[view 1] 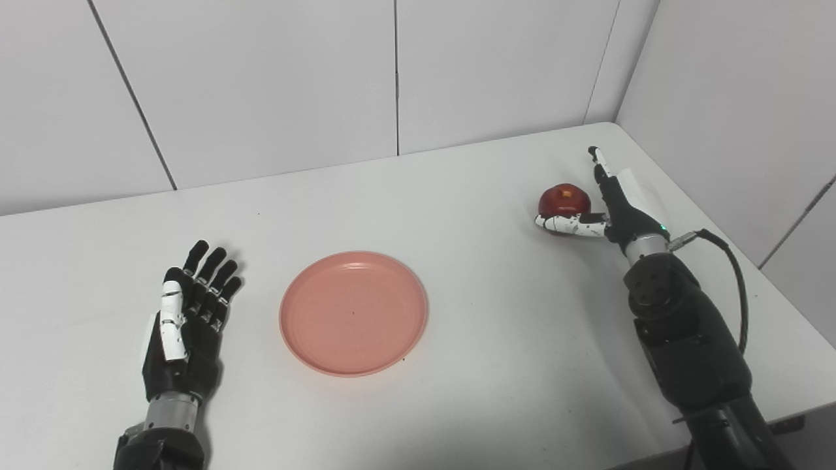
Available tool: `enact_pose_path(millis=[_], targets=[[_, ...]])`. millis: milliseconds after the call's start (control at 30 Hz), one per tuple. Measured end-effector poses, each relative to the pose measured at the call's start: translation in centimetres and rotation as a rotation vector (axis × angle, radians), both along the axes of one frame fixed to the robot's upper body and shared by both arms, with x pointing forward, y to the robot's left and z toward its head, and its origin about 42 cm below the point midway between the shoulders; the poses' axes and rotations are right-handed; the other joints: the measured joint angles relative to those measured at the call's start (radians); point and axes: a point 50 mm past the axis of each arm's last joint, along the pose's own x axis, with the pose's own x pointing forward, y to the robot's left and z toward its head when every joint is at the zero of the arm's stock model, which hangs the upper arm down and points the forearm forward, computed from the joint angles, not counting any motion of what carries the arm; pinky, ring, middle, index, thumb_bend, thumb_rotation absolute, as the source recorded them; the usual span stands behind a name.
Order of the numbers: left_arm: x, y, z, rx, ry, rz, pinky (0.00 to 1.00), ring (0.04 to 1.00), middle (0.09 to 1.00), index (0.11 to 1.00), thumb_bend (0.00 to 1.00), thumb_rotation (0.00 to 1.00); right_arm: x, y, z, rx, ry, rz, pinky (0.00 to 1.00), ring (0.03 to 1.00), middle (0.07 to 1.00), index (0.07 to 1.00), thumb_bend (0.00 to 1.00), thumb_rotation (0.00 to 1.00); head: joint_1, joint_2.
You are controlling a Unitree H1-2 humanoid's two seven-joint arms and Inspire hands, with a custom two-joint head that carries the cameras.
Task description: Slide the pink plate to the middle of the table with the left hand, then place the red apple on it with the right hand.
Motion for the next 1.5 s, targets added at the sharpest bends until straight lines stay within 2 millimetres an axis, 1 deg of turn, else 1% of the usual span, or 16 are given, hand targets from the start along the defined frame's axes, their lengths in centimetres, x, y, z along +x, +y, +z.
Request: enact_pose_path(millis=[267,500,600,733,900,1000,1100,1167,1200,1233,1267,1300,1333,1367,1433,1500], targets=[[-0.1,0.0,0.0,0.001,0.0,-0.001,0.93,0.908,0.916,0.903,0.4,1.0,0.6,0.1,0.0,0.001,0.005,0.001,0.82,0.923,0.963,0.998,1.0,0.43,0.0,0.002],[-0.1,0.1,0.0,0.003,-0.001,0.0,0.92,0.905,0.913,0.899,0.4,1.0,0.7,0.0,-0.3,0.015,0.016,0.001,0.82,0.928,0.965,0.99,1.0,0.39,0.0,0.003],[-0.1,0.1,0.1,0.002,0.005,-0.004,0.93,0.906,0.914,0.901,0.39,1.0,0.7,0.0,-0.3,0.015,0.017,0.001,0.81,0.923,0.959,0.981,1.0,0.39,0.002,0.005],[-0.2,0.1,0.1,0.003,0.008,-0.006,0.92,0.905,0.915,0.9,0.39,1.0,0.8,-0.2,-0.5,0.017,0.028,-0.002,0.84,0.941,0.966,0.968,1.0,0.38,0.002,0.006],[-0.2,0.1,0.2,0.002,0.01,-0.006,0.92,0.905,0.914,0.902,0.39,1.0,1.0,-0.3,-0.8,0.021,0.046,-0.004,0.86,0.95,0.969,0.958,1.0,0.38,0.002,0.008],[-0.2,0.1,0.2,0.003,0.011,-0.007,0.93,0.911,0.918,0.904,0.39,1.0,1.1,-0.3,-0.6,0.02,0.046,-0.003,0.84,0.941,0.961,0.946,1.0,0.37,0.002,0.008],[-0.2,0.0,0.2,0.004,0.011,-0.008,0.92,0.907,0.915,0.9,0.39,1.0,1.3,-0.3,-0.4,0.012,0.044,-0.002,0.79,0.905,0.937,0.93,1.0,0.37,0.002,0.008],[-0.2,0.0,0.2,0.009,0.01,-0.008,0.92,0.906,0.914,0.899,0.39,1.0,1.4,-0.3,-0.3,0.013,0.044,0.001,0.62,0.765,0.835,0.92,1.0,0.36,0.002,0.008],[-0.2,0.0,0.2,0.009,0.01,-0.008,0.92,0.904,0.912,0.897,0.39,1.0,1.4,-0.3,-0.3,0.014,0.044,0.001,0.5,0.651,0.737,0.915,1.0,0.36,0.002,0.008],[-0.3,0.0,0.2,0.009,0.01,-0.008,0.92,0.904,0.912,0.898,0.39,1.0,1.4,-0.3,-0.3,0.015,0.044,0.0,0.47,0.617,0.705,0.91,1.0,0.35,0.005,0.009],[-0.3,0.0,0.2,0.008,0.01,-0.008,0.92,0.905,0.913,0.899,0.39,1.0,1.4,-0.3,-0.3,0.018,0.043,-0.001,0.45,0.606,0.691,0.903,1.0,0.35,0.005,0.009],[-0.3,0.1,0.2,0.008,0.01,-0.007,0.92,0.907,0.916,0.902,0.39,1.0,1.4,-0.2,-0.3,0.018,0.043,-0.001,0.46,0.615,0.695,0.895,1.0,0.35,0.006,0.011],[-0.3,0.1,0.2,0.008,0.01,-0.007,0.93,0.907,0.917,0.903,0.4,1.0,1.4,-0.2,-0.3,0.018,0.043,-0.001,0.49,0.646,0.72,0.889,1.0,0.35,0.006,0.011],[-0.3,0.1,0.2,0.008,0.01,-0.007,0.92,0.905,0.915,0.902,0.4,1.0,1.4,-0.3,-0.4,0.018,0.043,-0.001,0.54,0.693,0.763,0.883,1.0,0.35,0.008,0.011],[-0.3,0.1,0.2,0.008,0.012,-0.008,0.92,0.903,0.914,0.901,0.39,1.0,1.4,-0.3,-0.5,0.02,0.047,-0.002,0.56,0.71,0.776,0.877,1.0,0.34,0.008,0.011],[-0.4,0.1,0.3,0.008,0.013,-0.009,0.92,0.905,0.916,0.902,0.39,1.0,1.5,-0.3,-0.7,0.019,0.053,-0.004,0.63,0.762,0.81,0.867,0.99,0.35,0.008,0.011]])
